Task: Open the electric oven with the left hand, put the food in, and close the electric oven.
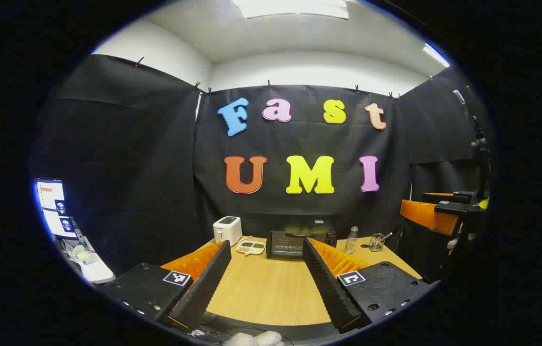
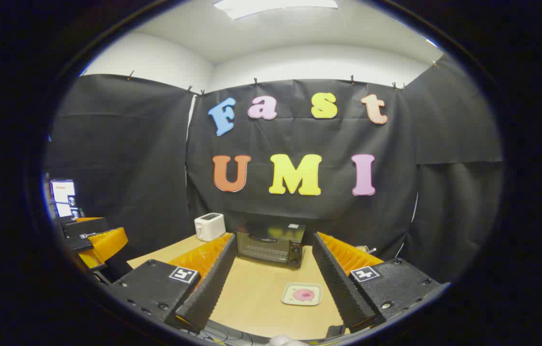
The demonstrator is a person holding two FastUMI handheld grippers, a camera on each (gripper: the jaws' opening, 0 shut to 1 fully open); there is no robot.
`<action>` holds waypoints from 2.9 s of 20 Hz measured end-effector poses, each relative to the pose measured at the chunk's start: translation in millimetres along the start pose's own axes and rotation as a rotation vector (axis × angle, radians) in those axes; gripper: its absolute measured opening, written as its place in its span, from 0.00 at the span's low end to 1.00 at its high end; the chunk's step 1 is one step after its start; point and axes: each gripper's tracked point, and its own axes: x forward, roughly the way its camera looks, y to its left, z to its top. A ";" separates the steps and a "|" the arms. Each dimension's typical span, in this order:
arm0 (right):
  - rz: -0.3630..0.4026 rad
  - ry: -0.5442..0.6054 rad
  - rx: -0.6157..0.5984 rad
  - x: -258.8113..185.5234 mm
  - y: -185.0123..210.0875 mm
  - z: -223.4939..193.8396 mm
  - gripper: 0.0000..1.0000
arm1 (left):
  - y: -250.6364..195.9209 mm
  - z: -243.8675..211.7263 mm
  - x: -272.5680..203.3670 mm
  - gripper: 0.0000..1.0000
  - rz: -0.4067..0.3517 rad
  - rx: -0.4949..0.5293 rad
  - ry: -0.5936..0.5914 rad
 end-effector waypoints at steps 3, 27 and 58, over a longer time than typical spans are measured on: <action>-0.035 -0.014 0.002 0.6 0.6 1.4 0.96 | 1.4 1.8 5.9 0.95 -0.040 -0.005 -0.012; -0.187 0.047 0.052 6.6 -34.9 -30.5 0.96 | -23.7 -8.1 109.7 0.95 -0.161 0.042 -0.006; -0.130 0.205 0.104 216.5 -194.0 -104.2 0.97 | -138.3 -209.5 493.9 0.95 -0.177 0.087 0.281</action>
